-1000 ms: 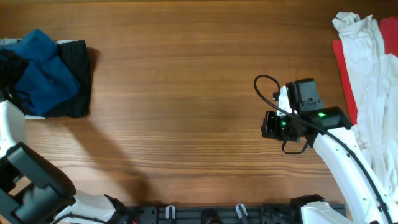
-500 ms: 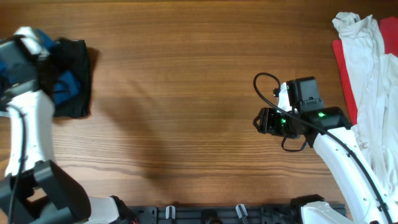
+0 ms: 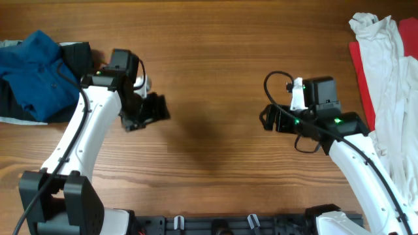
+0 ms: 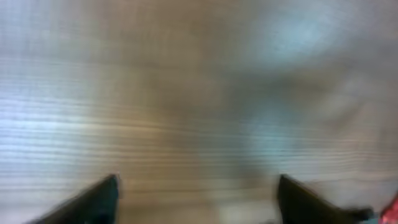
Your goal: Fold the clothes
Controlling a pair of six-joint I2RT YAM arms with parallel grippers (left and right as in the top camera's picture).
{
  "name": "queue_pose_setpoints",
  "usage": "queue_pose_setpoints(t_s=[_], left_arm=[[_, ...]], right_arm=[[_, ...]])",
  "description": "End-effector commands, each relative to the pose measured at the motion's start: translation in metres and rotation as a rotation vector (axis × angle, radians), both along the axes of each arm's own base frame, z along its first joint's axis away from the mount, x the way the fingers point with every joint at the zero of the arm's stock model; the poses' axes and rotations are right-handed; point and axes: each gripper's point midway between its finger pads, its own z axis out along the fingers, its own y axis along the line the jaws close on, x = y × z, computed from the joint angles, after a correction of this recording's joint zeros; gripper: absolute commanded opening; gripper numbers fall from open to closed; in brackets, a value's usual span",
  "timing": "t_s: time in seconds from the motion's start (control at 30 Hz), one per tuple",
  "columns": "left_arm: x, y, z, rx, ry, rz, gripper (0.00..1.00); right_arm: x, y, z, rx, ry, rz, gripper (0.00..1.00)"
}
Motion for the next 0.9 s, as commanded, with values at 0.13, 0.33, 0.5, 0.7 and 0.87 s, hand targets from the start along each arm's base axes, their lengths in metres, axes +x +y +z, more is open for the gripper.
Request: queue_pose_setpoints(t_s=[0.13,0.33,0.5,0.7,0.87], left_arm=[[-0.025,0.002,0.102,0.081,-0.423,-0.064,0.73],[-0.064,0.015,0.184,0.130,-0.860,-0.061,0.93],[-0.074,0.054,0.183,0.264,-0.927,0.109,1.00],[-0.059,0.049,0.150,0.299,-0.857,0.088,1.00],[-0.054,0.047,0.143,0.312,-0.824,0.076,1.00]], right_arm=[[-0.037,-0.012,0.063,0.070,-0.137,-0.141,0.97],[-0.076,-0.047,0.122,0.010,-0.438,-0.234,0.99],[-0.087,-0.067,0.146,-0.083,-0.594,-0.249,1.00],[-0.088,-0.072,0.142,-0.119,-0.584,-0.255,1.00],[-0.088,-0.072,0.142,-0.119,-0.584,-0.255,1.00]])
